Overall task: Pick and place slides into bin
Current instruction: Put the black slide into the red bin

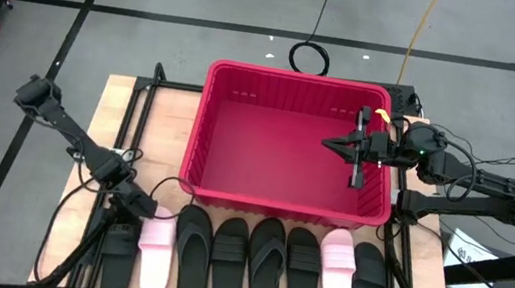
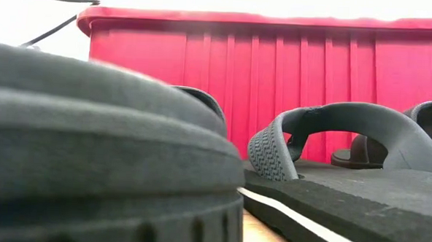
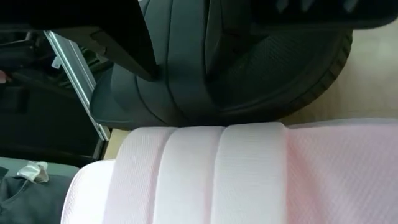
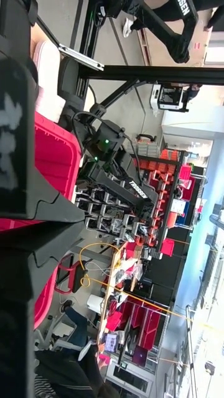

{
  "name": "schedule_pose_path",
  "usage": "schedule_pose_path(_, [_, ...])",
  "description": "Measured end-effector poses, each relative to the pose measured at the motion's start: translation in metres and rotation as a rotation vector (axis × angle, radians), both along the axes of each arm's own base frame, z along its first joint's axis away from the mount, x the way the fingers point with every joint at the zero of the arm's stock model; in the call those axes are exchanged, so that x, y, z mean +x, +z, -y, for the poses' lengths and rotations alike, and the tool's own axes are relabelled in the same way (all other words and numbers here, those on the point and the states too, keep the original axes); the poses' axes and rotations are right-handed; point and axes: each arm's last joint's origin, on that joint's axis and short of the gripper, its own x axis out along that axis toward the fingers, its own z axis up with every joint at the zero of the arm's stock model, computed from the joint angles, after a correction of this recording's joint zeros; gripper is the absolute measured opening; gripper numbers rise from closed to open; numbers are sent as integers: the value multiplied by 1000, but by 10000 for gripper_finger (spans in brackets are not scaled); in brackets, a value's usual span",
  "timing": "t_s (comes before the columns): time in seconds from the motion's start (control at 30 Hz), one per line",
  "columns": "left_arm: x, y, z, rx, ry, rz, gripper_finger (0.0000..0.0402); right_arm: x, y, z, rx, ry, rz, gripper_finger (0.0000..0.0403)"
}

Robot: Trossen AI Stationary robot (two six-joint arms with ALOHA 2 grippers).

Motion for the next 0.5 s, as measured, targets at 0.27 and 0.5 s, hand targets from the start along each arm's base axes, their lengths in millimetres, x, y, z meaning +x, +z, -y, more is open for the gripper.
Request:
schedule_pose_path(0.27, [2, 4, 6, -52, 16, 8, 132, 0, 0, 0, 0, 0, 0, 0])
schedule_pose_path(0.5, [1, 5, 9, -65, 46, -25, 131, 0, 0, 0, 0, -1, 0, 0])
